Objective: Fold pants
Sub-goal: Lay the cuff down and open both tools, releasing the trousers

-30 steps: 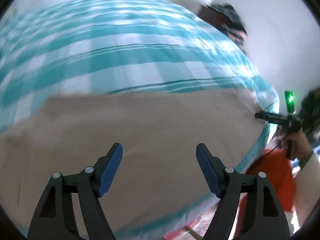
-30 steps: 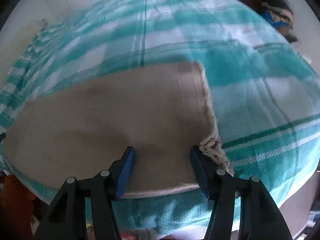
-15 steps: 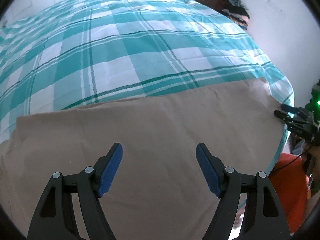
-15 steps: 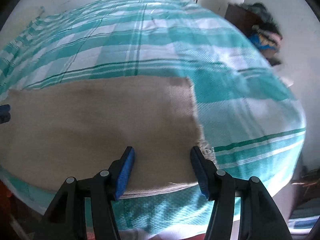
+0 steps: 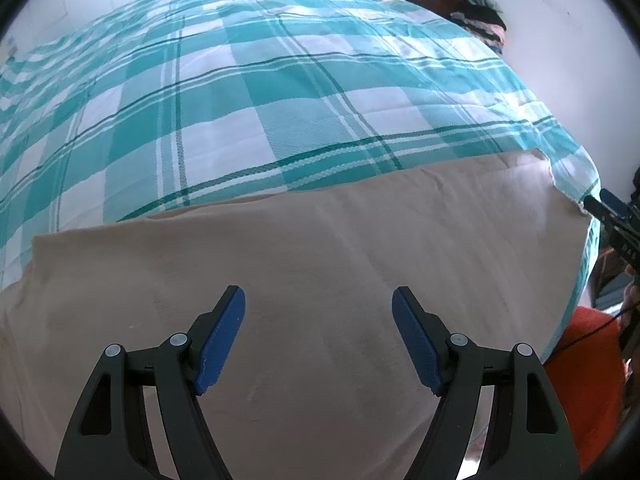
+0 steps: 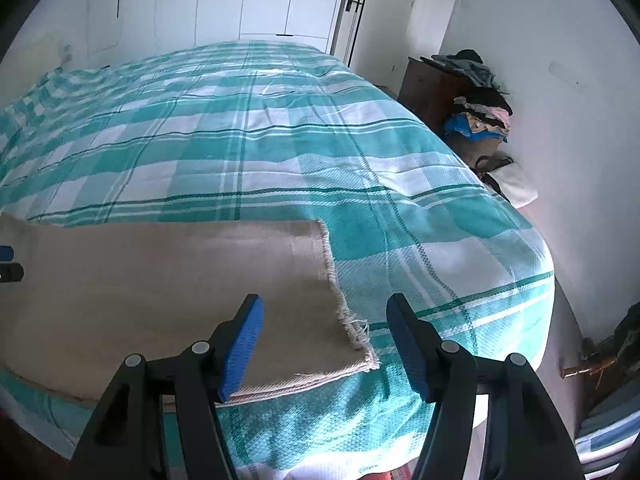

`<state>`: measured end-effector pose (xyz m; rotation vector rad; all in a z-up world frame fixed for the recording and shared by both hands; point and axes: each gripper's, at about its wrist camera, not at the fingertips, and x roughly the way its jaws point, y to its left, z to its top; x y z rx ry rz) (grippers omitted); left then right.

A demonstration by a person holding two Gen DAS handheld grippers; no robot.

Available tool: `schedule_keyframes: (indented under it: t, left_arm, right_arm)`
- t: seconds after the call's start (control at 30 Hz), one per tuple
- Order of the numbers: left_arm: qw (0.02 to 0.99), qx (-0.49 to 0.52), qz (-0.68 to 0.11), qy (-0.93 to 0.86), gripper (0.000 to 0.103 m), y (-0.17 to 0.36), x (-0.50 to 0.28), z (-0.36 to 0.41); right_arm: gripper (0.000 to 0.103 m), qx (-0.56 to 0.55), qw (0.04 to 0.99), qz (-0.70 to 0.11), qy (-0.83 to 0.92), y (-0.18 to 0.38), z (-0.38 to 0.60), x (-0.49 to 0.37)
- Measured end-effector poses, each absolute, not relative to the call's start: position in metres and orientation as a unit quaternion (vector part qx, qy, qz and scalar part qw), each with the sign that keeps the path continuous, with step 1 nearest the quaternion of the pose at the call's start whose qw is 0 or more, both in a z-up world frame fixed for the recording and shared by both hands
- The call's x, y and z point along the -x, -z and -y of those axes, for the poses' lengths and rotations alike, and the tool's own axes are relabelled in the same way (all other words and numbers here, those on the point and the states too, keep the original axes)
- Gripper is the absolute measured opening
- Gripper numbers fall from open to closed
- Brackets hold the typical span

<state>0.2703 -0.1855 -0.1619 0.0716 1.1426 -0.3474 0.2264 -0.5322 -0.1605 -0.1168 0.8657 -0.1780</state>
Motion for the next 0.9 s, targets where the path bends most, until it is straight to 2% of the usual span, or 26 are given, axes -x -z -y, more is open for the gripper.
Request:
schedule_keyframes:
  t: [0.6, 0.9]
  left_arm:
    - [0.825, -0.008, -0.545, 0.149, 0.078, 0.158, -0.284, 0.175]
    - [0.802, -0.100, -0.562, 0.179, 0.078, 0.180, -0.241, 0.210]
  right_arm:
    - [0.064, 0.056, 0.906, -0.410, 0.091, 0.159, 0.533, -0.224]
    - [0.064, 0.063, 0.906, -0.410, 0.089, 0.159, 0.530, -0.225]
